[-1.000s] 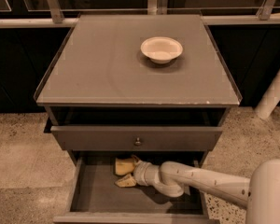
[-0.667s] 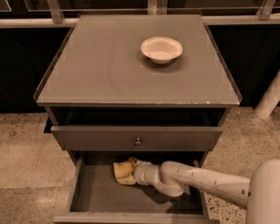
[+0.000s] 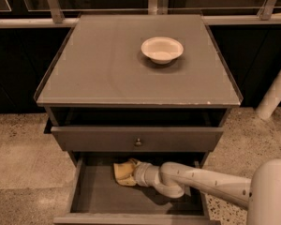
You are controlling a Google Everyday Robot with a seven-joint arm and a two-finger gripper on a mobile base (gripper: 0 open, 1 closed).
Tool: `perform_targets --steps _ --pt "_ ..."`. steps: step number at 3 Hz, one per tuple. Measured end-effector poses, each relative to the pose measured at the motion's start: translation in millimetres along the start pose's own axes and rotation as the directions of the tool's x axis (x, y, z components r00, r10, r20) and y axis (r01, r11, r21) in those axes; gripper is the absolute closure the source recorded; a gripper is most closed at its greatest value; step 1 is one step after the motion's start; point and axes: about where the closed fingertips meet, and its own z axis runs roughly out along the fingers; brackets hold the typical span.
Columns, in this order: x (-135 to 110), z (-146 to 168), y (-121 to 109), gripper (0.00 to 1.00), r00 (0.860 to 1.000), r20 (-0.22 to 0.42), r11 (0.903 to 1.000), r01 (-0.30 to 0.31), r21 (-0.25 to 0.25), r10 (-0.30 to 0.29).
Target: Pick sponge from middle drawer and place on counter
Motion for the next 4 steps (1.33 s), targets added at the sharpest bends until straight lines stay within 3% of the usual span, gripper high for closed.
perform_targets --steps 1,2,3,4 --pt "1 -14 5 1.00 0.998 0.058 0.9991 -0.015 -0.041 0.017" --pt "10 -62 26 1.00 0.983 0.170 0.9937 -0.061 -0.094 0.076" --pt "21 -111 43 1.00 0.960 0.244 0.9889 -0.117 -0.091 0.136" --pt "7 -157 43 1.00 0.941 0.316 0.9919 -0.102 -0.076 0.121"
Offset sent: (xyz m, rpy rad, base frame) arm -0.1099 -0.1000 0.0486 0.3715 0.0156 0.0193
